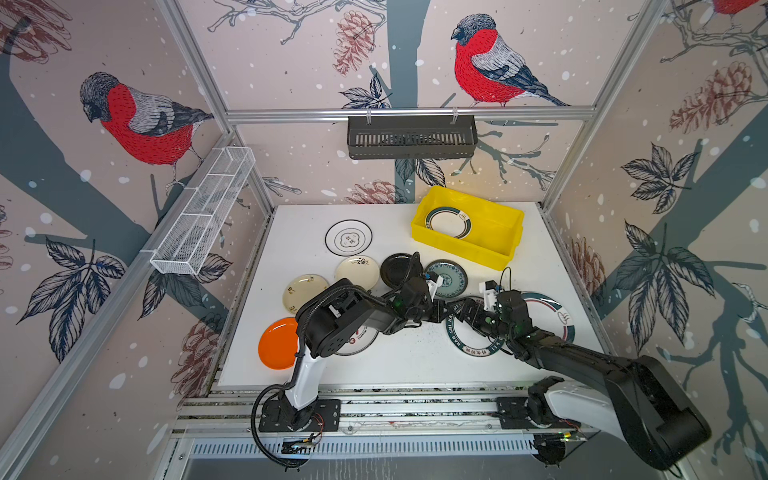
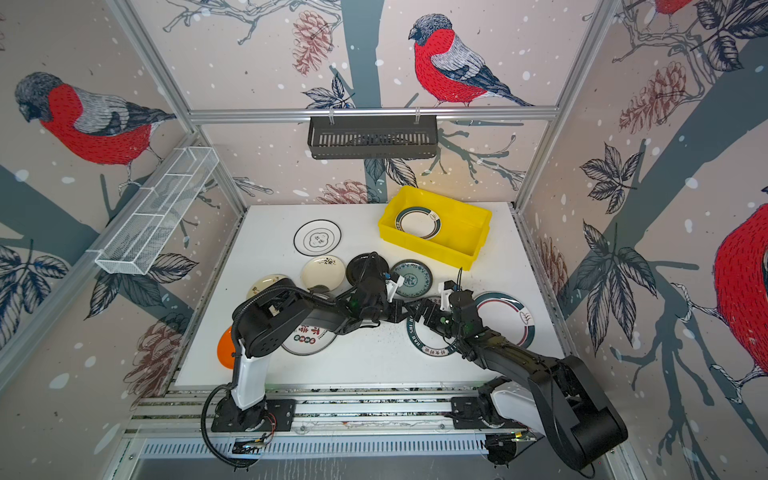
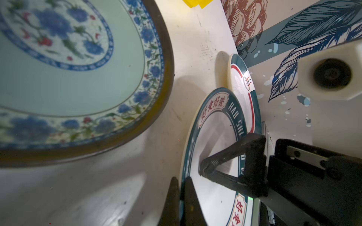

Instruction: Place the plates into the plastic bin on the countertop

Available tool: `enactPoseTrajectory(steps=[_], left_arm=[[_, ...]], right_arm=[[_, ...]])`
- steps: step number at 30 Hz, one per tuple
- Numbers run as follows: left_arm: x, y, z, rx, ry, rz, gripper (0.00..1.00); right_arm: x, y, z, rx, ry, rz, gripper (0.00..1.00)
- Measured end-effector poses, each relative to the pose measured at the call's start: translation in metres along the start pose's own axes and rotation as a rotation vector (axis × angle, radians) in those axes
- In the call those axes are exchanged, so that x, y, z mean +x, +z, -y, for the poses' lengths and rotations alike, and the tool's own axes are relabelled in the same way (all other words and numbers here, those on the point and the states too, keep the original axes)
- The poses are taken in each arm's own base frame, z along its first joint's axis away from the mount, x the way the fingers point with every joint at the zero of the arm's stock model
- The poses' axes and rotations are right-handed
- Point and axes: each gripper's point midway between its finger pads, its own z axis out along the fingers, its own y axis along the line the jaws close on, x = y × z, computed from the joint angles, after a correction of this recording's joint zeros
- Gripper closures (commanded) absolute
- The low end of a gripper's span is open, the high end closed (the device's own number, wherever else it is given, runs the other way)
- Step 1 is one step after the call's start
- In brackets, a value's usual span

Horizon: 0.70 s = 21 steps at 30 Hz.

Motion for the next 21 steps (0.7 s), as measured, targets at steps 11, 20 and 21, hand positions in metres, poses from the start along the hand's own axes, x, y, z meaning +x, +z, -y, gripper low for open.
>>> enactPoseTrajectory(steps=[11, 20, 21], left_arm=[[-0.001, -0.001, -0.001, -0.020, 0.000, -0.003, 0.97], [-0.010, -0.013, 0.002, -0.045, 0.020, 0.033, 1.00], [-0.011, -0.014, 0.003, -0.049, 0.023, 0.037, 1.00]], right_arm=[[0.000, -0.001, 0.001, 0.031, -0.016, -0.015, 0.01], [-0.006, -0.009, -0.010, 0.005, -0.034, 0.014, 0.01], [-0.008, -0.011, -0.013, -0.004, -0.039, 0.022, 0.01]])
